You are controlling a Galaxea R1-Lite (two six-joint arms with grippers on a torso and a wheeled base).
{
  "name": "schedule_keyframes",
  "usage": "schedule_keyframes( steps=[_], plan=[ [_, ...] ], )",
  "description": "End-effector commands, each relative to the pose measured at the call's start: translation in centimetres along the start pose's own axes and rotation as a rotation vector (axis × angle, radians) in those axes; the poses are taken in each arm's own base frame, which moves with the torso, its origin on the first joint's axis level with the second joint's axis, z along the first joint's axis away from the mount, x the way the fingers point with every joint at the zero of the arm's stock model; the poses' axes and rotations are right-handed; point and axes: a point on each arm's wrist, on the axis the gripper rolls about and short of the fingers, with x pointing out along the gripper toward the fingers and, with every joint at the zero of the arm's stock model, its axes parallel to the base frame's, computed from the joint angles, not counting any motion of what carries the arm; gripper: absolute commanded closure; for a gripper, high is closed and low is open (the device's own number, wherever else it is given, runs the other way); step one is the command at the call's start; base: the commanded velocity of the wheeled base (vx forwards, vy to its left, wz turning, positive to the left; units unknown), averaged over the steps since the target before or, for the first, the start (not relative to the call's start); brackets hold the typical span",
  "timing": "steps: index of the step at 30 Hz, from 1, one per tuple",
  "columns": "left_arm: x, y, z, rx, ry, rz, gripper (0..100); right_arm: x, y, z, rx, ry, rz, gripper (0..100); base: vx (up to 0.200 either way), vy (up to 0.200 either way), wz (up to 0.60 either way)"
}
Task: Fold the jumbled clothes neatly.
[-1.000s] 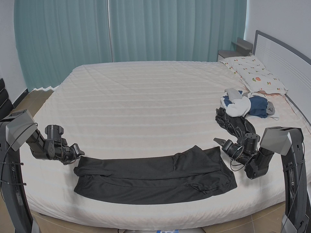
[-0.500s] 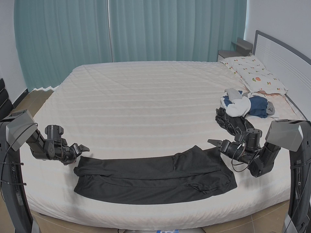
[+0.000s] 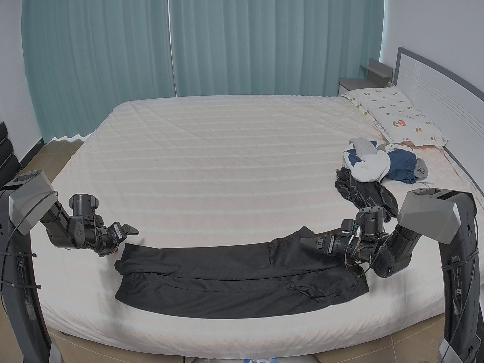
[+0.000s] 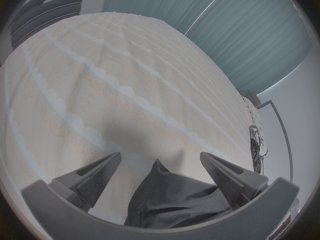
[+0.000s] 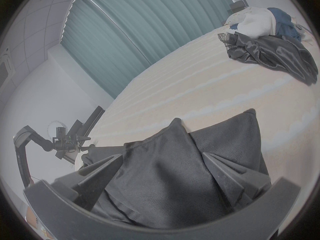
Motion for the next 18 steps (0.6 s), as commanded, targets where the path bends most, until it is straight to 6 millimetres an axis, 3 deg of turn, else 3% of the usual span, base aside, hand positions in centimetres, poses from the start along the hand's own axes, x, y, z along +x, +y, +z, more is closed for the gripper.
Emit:
schedule_keyframes(
  steps=[1,3,4,18],
  plan=[
    [0.0,0.0,0.0,0.002,-0.002,-0.001,0,0.5,-0.4,-0.3,-0.004,0.006,-0.005,0,0.0,0.0,0.0],
    [0.0,0.0,0.0,0.002,0.0,0.001,0,0.4,-0.7,-0.2,-0.002,0.001,-0.009,0,0.0,0.0,0.0],
    [0.0,0.0,0.0,0.003,-0.002,0.001,0,0.3,-0.7,-0.1,-0.001,0.0,-0.011,100,0.0,0.0,0.0],
    [0.0,0.0,-0.1,0.003,0.002,0.003,0,-2.8,-0.7,0.2,0.029,0.007,-0.047,100,0.0,0.0,0.0]
  ],
)
